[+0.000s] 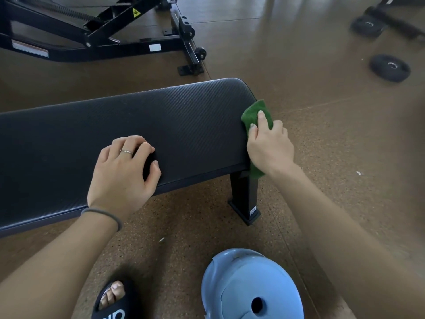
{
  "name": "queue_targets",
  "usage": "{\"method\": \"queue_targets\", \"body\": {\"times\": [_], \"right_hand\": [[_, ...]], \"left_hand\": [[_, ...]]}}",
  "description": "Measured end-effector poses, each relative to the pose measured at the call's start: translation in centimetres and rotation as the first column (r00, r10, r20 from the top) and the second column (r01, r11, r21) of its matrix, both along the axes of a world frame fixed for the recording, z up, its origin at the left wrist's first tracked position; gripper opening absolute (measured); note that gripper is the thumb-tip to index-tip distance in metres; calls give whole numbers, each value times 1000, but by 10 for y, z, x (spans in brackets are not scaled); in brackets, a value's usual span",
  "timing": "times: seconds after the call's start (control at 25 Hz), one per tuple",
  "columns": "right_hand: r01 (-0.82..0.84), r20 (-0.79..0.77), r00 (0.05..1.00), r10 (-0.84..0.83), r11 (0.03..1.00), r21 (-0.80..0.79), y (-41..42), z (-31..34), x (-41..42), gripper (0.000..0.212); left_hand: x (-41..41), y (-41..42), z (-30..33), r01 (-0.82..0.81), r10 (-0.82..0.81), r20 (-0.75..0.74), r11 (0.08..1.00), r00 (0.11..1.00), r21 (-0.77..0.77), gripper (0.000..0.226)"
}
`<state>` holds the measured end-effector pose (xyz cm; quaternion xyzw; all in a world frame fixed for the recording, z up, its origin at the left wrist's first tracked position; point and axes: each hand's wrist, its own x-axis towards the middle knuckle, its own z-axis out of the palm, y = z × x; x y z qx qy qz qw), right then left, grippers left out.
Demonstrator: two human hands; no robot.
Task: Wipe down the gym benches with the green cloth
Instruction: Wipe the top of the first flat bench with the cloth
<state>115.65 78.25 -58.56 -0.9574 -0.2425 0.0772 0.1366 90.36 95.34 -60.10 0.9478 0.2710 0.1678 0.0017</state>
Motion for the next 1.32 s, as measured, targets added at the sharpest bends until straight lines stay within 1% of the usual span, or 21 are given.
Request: {"method": "queue_targets", "body": {"times": [0.12,0.2,0.24,0.32,0.4,0.48,0.72,0.84,0.96,1.08,1.16,1.24,1.32], "right_hand": [[-1,-61,998,2,1000,16,39,9,35,56],[12,-135,991,-6,999,40,50,13,50,55],[9,-146,989,-3,999,38,48,13,48,55],[10,-120,993,-6,999,37,28,9,30,56],[26,-55,998,-24,999,45,1,3,4,57],[29,-17,999,-28,999,28,-4,0,0,57],[-40,-22,999,40,999,1,92,5,64,55],[-134,9,991,135,990,-49,135,4,84,50],[-286,42,955,293,950,-123,160,6,85,47],[-481,83,867,492,868,-121,171,5,49,48],[-599,69,794,605,796,-90,167,5,13,51],[-688,60,719,692,722,-77,155,3,-14,53],[-743,57,663,746,666,-67,149,3,-16,53]], "left_hand": [[0,2,1,6,-6,8,1000,1000,-9,35],[0,2,1,0,1,11,1000,1000,-7,35],[0,2,1,-5,5,12,1000,1000,-5,36],[-1,1,0,3,-3,11,1000,1000,7,36],[-1,1,-1,10,-10,5,1000,1000,15,37],[0,2,-2,15,-15,5,1000,1000,23,36],[2,4,-3,23,-23,9,998,1000,57,37],[1,6,-6,25,-27,28,996,999,80,36],[1,6,-8,26,-30,43,995,999,93,34],[0,5,-8,31,-35,32,995,999,99,34],[0,5,-8,30,-32,16,995,999,96,35],[0,4,-7,29,-31,16,995,999,91,35],[0,4,-5,30,-31,13,996,999,83,36]]}}
